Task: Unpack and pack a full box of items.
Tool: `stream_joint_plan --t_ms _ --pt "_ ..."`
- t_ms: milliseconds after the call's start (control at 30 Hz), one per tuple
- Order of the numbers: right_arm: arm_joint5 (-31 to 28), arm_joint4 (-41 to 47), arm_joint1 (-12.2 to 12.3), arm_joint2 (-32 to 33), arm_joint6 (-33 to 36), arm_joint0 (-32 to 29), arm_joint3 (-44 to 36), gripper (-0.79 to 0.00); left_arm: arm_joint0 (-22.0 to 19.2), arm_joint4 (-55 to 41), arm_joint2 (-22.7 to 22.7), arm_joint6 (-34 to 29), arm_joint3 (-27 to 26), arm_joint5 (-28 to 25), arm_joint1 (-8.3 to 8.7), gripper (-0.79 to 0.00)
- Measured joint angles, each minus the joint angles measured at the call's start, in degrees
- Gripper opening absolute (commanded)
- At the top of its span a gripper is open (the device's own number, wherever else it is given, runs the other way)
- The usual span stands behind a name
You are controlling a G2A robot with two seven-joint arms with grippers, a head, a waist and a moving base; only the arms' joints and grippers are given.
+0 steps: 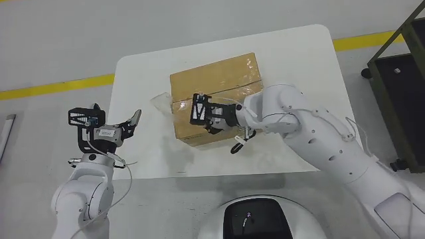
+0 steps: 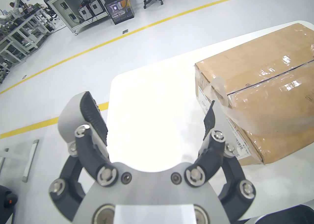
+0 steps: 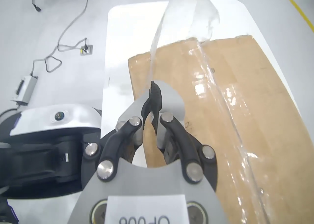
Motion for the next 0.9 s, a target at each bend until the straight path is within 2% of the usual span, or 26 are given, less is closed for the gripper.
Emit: stream_joint_plan --t_ms 167,300,433,833,900 --pt "3.41 11.51 -0.34 2.53 -1.75 0.31 1.32 -0.785 0.00 0.00 0.00 0.00 0.00 0.00 0.00 0.000" --pt "6.25 26.53 -1.07 4.78 -7.33 -0.55 3.87 -0.785 0.00 0.00 0.00 0.00 0.00 0.00 0.00 0.000" --pt "7.91 37.48 -1.90 4.88 -9.19 0.55 5.98 -0.785 0.00 0.00 0.00 0.00 0.00 0.00 0.00 0.000" --pt "7.98 39.09 -2.13 4.66 -9.36 1.15 6.31 -0.785 0.00 0.00 0.00 0.00 0.00 0.00 0.00 0.000" --pt "9.56 41.45 -2.12 5.66 -11.15 -0.13 5.90 -0.785 0.00 0.00 0.00 0.00 0.00 0.00 0.00 0.000"
